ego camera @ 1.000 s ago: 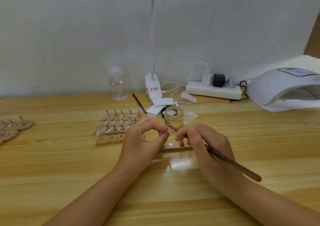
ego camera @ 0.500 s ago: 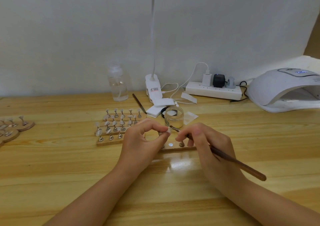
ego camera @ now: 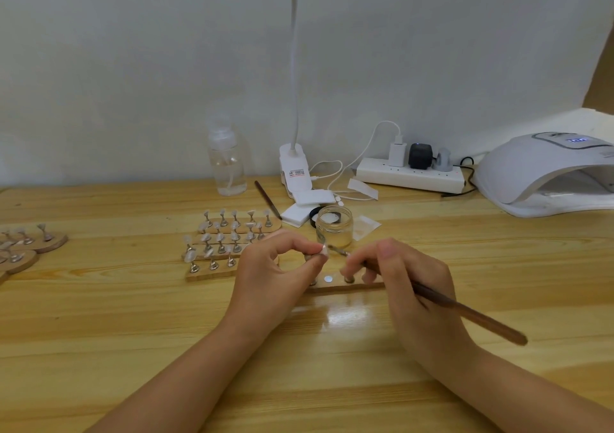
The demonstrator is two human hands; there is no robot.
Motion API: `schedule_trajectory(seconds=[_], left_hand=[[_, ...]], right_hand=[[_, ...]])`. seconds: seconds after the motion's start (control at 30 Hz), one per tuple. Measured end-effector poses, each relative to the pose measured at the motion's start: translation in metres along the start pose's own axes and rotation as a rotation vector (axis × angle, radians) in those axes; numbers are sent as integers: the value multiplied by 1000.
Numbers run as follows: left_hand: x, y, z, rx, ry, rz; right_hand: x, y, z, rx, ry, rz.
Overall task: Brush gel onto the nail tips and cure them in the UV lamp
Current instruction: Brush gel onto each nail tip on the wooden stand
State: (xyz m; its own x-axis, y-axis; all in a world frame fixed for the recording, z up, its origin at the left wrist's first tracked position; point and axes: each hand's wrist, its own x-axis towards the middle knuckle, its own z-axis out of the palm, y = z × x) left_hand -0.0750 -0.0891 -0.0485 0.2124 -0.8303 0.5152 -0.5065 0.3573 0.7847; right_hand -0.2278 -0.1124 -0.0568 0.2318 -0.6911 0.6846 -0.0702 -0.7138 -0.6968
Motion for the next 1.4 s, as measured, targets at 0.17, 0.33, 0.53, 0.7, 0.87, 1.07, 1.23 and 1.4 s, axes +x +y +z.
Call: schedule_trajectory(seconds=[0.17, 0.33, 0.53, 0.7, 0.87, 1.07, 1.23, 1.4], left_hand=[[1, -1, 0, -5, 4, -1], [1, -2, 1, -6, -6, 8], [2, -3, 2, -7, 0, 20], [1, -4, 2, -17, -2, 31], [2, -5, 2, -12, -1, 37], [2, -3, 1, -7, -4, 36], [1, -3, 1, -10, -9, 26], [2, -3, 1, -8, -10, 31]], right_hand=[[-1, 2, 1, 102, 6, 64], [1, 2, 1, -8, -35, 30], [2, 1, 1, -79, -20, -52], [0, 2, 1, 3, -18, 8], [2, 3, 1, -82, -37, -27], [1, 2, -1, -107, -19, -72], [0, 2, 1, -17, -27, -3], [2, 0, 1, -73, -45, -12]])
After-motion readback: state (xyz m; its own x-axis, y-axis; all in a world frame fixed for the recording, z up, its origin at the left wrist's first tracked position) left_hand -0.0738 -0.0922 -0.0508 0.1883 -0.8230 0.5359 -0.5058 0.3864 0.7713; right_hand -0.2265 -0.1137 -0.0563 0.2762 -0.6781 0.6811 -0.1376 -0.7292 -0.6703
